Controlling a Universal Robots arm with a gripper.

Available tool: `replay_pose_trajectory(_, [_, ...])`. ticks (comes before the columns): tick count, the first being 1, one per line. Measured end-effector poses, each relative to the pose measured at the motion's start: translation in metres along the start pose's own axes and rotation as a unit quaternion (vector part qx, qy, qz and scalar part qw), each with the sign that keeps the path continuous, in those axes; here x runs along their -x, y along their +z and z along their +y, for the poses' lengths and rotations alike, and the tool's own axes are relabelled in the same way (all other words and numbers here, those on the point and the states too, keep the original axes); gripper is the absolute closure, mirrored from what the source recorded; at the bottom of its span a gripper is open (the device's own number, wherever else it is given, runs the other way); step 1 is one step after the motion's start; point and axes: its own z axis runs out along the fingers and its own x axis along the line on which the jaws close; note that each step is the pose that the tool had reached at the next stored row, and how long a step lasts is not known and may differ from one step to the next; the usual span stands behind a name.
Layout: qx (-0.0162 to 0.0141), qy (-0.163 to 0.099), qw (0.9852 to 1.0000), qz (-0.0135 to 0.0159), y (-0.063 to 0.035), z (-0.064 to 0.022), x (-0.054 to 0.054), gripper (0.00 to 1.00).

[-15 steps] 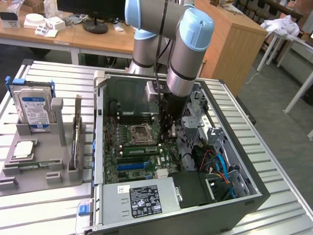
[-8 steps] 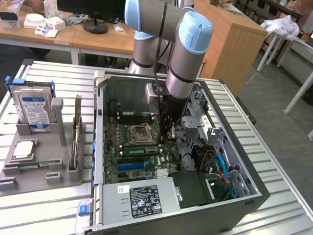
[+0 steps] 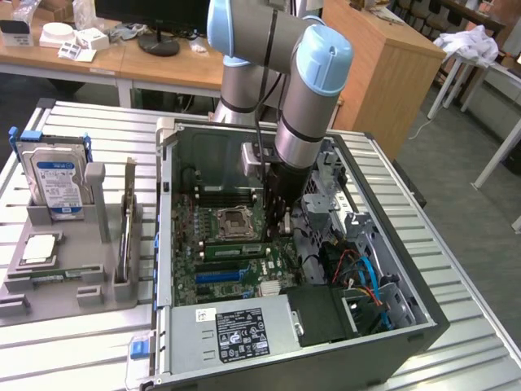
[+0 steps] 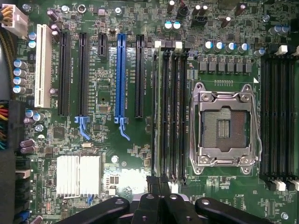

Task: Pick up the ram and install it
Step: 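Press down the ram until it locks into place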

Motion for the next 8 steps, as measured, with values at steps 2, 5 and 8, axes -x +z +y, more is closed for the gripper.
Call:
replay_pose_trajectory(2, [0.0000, 0.000, 1.0000, 0.0000, 0.0000, 0.0000, 0.0000, 0.89])
replay_pose_trajectory(5, [-0.0001, 0.000, 1.0000, -0.0004, 0.0021, -0.0001, 0.0000, 0.89])
replay_pose_trajectory(8, [0.0000, 0.000, 1.0000, -0.0003, 0.0027, -0.0001, -0.0001, 0.89])
